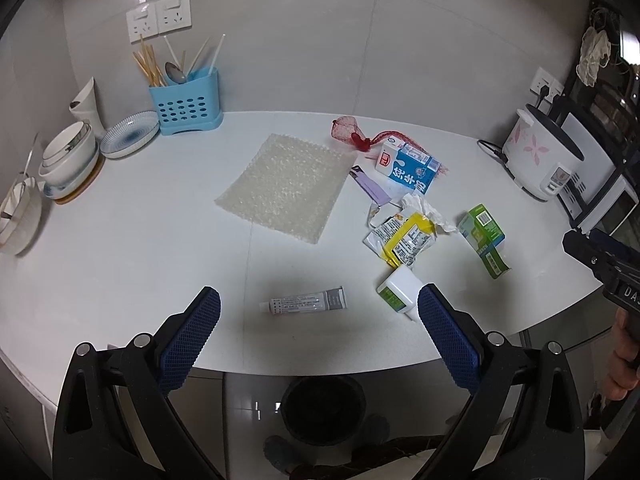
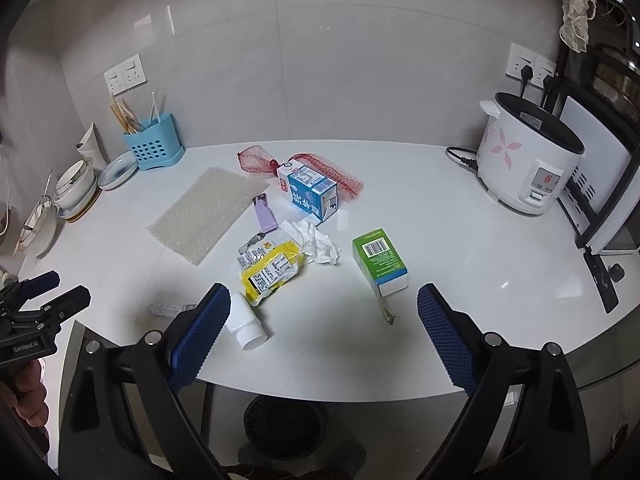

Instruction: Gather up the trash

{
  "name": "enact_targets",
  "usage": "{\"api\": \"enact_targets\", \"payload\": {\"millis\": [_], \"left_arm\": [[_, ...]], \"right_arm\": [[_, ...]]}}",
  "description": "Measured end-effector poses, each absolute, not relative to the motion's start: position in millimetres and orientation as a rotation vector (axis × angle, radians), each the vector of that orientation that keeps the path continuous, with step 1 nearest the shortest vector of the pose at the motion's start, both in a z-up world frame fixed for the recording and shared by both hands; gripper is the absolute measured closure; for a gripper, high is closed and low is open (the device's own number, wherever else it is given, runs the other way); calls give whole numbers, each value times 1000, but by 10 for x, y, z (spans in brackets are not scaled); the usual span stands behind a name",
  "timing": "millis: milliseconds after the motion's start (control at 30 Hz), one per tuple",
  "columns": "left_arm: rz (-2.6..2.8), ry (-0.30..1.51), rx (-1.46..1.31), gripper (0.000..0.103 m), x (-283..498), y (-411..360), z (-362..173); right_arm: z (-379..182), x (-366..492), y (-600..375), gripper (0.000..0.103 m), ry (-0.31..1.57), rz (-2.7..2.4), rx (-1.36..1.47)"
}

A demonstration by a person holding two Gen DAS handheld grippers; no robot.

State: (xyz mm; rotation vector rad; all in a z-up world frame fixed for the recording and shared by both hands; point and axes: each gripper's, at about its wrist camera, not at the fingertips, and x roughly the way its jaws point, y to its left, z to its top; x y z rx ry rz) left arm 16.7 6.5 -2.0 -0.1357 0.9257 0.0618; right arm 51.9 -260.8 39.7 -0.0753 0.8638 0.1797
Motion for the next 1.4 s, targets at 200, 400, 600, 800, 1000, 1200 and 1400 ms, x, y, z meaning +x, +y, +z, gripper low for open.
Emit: {"api": "enact_targets", "payload": {"millis": [200,400,600,800,1000,1200,1400], "left_arm": [[55,931,-130,6,177,46,-29],[48,938,-127,6,180,50,-28],[38,954,-125,6,179,103,-33],[13,955,-120,6,151,200,4],[-17,959,-102,6,131,306,16],[-40,1003,-85,6,136,380,-126],[-50,1050,-42,6,189,406,-429]], "right_arm": [[388,523,-2582,12,866,185,-79],[385,525,-2562,12,872,186,-80],[383,489,-2485,12,879,180,-80],[392,428,-2398,12,880,157,-78],[380,365,-2334,12,885,136,-81],[292,309,-2324,12,903,108,-93],[112,322,-2377,12,946,106,-158]]}}
